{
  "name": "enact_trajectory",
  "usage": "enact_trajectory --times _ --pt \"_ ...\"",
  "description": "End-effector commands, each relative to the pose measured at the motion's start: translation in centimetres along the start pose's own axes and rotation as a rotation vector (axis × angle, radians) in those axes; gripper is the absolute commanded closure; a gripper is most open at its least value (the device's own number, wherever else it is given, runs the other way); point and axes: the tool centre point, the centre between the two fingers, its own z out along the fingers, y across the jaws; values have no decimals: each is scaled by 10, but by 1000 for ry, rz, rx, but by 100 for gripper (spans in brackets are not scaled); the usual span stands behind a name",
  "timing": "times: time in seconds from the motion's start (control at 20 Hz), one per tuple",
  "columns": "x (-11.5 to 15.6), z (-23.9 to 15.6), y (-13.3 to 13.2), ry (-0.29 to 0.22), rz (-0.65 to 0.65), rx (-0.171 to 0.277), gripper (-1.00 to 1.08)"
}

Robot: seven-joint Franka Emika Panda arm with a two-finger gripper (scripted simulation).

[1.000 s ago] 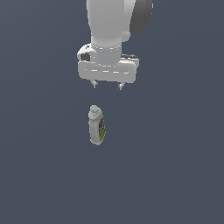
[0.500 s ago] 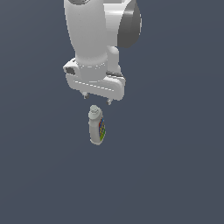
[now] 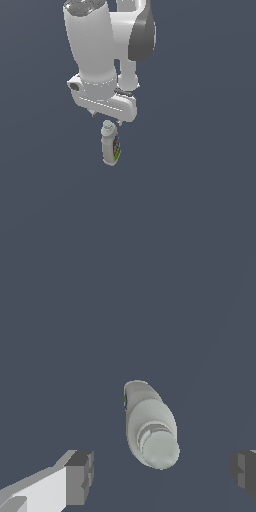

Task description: Pick up the object and move it to a goal position.

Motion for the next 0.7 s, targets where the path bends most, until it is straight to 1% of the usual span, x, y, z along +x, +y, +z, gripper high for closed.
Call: enact_trajectory --times 0.0,0.65 --pt "0 1 0 0 0 0 -92" --pt "0 48 0 1 4 0 -92"
